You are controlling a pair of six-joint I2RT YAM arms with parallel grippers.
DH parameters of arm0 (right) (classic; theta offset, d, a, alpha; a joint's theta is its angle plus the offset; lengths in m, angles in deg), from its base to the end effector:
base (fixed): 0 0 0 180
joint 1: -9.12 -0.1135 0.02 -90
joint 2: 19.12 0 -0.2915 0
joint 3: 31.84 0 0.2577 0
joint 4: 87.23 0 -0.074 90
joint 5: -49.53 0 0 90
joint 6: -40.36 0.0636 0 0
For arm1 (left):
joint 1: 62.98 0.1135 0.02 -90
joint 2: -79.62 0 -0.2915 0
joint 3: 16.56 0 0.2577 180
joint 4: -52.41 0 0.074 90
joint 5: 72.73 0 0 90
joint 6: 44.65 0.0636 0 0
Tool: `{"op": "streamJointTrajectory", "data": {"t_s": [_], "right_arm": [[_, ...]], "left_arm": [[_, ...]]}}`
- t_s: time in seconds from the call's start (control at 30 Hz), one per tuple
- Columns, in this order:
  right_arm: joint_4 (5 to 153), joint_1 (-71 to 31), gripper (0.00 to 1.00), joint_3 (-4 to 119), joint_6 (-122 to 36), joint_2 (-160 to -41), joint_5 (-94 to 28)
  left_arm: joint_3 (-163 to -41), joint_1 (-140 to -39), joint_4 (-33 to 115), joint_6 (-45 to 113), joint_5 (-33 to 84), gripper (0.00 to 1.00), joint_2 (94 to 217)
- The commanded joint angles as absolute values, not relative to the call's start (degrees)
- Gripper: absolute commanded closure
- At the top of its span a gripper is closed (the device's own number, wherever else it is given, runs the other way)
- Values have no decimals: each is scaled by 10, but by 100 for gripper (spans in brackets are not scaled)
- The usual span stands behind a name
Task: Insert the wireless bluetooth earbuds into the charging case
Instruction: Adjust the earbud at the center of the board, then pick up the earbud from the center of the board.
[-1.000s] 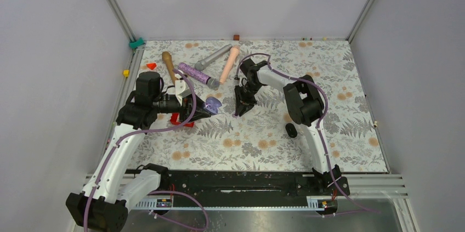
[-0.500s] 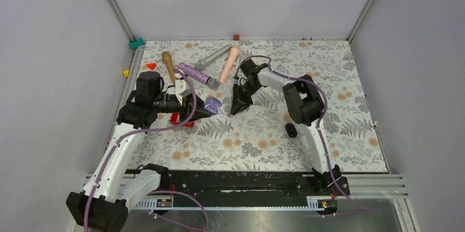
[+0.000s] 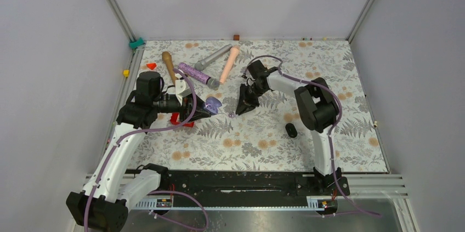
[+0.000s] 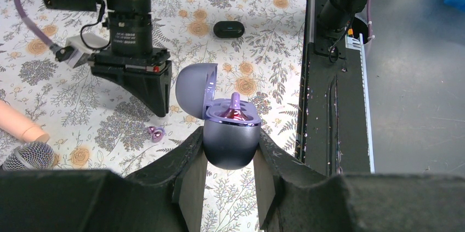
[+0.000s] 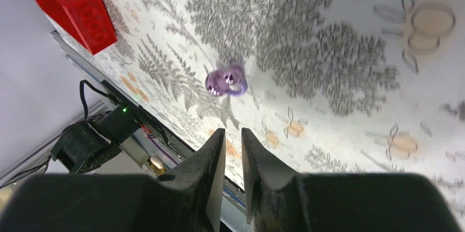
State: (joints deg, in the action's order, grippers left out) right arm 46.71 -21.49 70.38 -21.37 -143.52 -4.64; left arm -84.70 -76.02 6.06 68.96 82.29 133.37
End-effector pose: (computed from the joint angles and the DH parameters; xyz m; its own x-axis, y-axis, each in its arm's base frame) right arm 0.3854 0.2713 0.1401 -0.9880 -0.1384 -0.0690 -0.1495 0.7412 0.6544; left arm 0.1651 -0.0974 0.3592 -0.1343 0.2047 -0.9696 0.9803 0.1701 -0.0998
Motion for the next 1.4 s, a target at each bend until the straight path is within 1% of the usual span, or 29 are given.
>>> {"op": "streamJointTrajectory", "data": {"t_s": [0.0, 0.17, 0.27, 0.67, 1.13, 1.37], "right_arm": [[547, -213, 75, 621, -140, -1367, -64], [635, -213, 75, 545, -74, -1357, -69], [671, -218, 75, 531, -52, -1362, -53], [641, -281, 76, 572, -51, -1387, -99], [581, -280, 78, 621, -94, -1397, -203], [570, -263, 78, 634, -98, -1399, -233]], "left_arm": [[-844, -756, 85, 700, 850, 81, 1331], [-845, -755, 86, 699, 847, 81, 1327], [-846, -755, 85, 699, 848, 81, 1326], [-845, -755, 85, 701, 846, 81, 1328], [-845, -755, 85, 701, 846, 81, 1329], [-844, -754, 85, 701, 846, 81, 1328]]}}
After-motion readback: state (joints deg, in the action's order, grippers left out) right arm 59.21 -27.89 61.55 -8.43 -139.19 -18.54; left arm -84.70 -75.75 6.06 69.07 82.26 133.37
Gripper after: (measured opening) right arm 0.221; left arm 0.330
